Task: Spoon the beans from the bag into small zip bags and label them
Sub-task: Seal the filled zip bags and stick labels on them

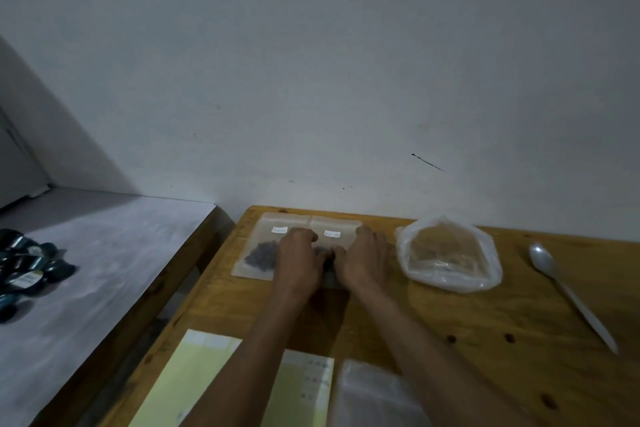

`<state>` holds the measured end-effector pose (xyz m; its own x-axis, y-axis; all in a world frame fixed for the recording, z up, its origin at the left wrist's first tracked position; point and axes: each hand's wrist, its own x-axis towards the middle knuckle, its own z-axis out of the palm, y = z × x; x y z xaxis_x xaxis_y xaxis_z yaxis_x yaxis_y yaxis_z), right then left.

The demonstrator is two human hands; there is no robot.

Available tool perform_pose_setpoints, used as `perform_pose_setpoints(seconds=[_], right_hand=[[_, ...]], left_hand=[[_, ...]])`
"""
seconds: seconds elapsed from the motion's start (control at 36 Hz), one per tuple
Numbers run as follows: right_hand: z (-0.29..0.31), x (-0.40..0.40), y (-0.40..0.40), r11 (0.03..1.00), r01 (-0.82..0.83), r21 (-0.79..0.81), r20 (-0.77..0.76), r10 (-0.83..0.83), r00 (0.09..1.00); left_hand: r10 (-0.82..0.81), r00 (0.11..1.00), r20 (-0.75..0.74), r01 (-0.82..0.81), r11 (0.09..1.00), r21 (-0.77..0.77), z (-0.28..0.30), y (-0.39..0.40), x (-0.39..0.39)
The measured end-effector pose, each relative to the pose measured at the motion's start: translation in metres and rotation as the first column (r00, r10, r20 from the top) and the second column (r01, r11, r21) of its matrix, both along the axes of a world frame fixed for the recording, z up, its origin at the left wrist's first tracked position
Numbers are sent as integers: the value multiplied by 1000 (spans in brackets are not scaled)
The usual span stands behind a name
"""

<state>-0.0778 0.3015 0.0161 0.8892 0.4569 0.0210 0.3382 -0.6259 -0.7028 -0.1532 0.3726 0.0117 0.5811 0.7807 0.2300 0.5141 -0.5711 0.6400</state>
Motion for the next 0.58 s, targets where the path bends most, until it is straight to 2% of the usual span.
perform_pose_setpoints(seconds=[0.22, 0.44, 0.5, 0.58], right_hand=[[21, -21, -27, 987, -140, 83, -11, 141, 990], [47, -44, -100, 950, -276, 146, 48, 272, 961], [52, -47, -122, 944, -307, 123, 70, 301, 951], [57, -54, -157, 924, -380, 34, 21, 380, 925]], left_hand=[[9, 994, 109, -11, 1000, 13, 14, -17, -32], [-38, 978, 203, 31, 999, 38, 31, -59, -88], [-50, 979, 197, 49, 999, 12, 32, -74, -101], [-64, 988, 141, 70, 997, -37, 28, -100, -119]])
